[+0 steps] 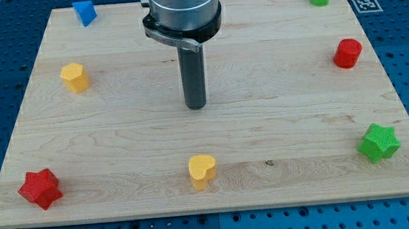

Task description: Move your arm to the right side of the board

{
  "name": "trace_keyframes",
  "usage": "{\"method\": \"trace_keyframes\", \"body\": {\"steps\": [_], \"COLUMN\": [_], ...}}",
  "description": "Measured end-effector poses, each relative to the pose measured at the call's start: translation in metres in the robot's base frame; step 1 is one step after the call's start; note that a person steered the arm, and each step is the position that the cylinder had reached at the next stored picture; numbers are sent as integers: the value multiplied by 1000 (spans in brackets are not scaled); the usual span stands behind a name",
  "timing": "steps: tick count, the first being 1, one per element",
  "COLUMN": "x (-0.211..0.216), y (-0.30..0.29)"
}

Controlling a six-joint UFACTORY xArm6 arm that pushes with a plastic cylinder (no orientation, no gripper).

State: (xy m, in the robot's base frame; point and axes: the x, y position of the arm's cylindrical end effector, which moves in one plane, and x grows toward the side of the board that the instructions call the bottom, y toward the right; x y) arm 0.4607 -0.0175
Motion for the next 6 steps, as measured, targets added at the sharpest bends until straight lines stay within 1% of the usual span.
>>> {"method": "trace_keyframes", "body": {"steps": [2,3,4,6], "x": [0,4,13,45], "y": [7,55,116,204]}}
